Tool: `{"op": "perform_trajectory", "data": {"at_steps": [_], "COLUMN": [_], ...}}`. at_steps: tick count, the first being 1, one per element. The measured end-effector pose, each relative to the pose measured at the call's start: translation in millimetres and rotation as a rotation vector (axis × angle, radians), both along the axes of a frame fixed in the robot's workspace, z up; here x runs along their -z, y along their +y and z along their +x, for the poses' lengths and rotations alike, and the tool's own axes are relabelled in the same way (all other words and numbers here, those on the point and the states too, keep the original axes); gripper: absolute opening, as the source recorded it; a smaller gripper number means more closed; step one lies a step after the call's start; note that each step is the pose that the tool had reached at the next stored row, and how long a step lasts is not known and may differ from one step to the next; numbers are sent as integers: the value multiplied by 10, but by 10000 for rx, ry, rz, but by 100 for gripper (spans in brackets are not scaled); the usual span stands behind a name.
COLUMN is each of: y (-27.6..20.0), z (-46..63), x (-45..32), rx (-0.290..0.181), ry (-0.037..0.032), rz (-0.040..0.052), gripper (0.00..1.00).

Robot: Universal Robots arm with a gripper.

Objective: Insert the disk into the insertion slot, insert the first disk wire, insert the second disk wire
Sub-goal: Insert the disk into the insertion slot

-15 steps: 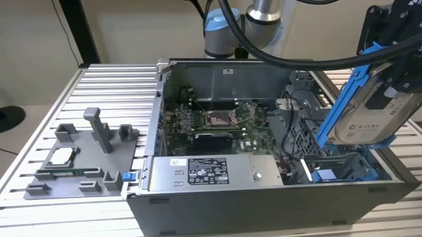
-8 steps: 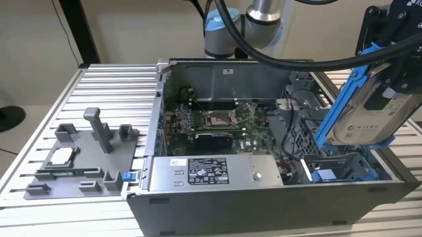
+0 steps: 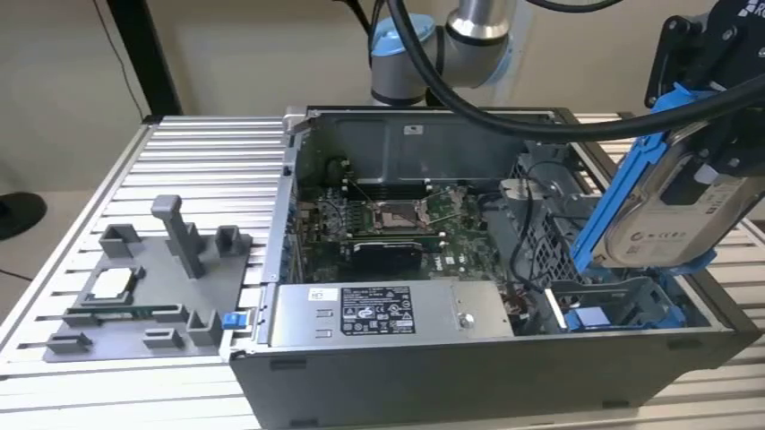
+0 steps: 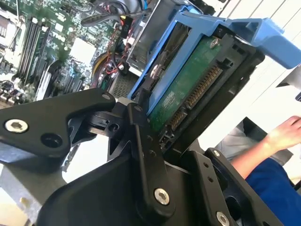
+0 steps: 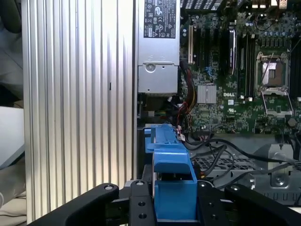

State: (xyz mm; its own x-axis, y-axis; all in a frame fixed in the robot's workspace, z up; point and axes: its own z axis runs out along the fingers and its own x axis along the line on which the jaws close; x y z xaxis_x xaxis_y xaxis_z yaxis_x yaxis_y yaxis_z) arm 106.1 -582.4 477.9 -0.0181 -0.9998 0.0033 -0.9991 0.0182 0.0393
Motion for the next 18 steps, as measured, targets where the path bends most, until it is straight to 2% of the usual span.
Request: {"op": "perform_trajectory", "data": {"at_steps": [11, 18], "y": [-2, 6], "z": [17, 26], "x": [107, 135], "rx": [1, 0], "ry": [0, 0], "rz": [0, -1], "gripper": [0, 0]}}
